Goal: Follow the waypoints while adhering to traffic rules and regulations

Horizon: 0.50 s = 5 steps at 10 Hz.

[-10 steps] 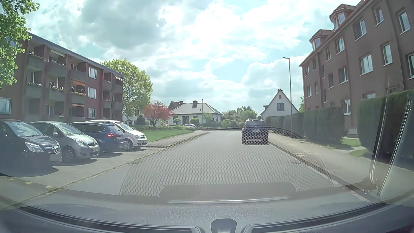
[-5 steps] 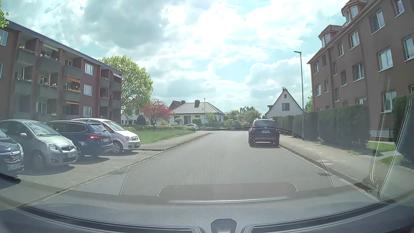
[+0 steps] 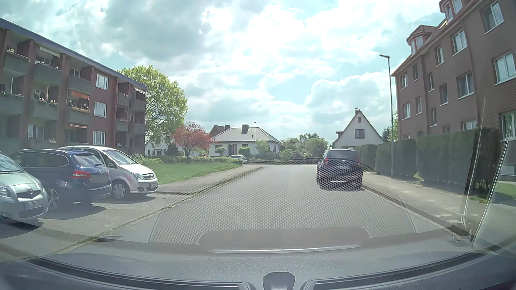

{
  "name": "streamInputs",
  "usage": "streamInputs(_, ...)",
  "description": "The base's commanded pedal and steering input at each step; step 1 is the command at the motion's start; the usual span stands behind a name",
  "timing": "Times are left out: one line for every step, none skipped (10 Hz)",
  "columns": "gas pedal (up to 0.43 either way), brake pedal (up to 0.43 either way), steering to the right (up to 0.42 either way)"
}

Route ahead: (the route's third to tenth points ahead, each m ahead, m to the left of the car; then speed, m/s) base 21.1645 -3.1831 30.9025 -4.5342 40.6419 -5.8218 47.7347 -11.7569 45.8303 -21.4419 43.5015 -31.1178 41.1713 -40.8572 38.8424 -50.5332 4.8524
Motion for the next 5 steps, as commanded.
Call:
streamInputs(0.118,0.000,0.014)
streamInputs(0.118,0.000,0.016)
streamInputs(0.118,0.000,0.019)
streamInputs(0.118,0.000,0.023)
streamInputs(0.118,0.000,0.027)
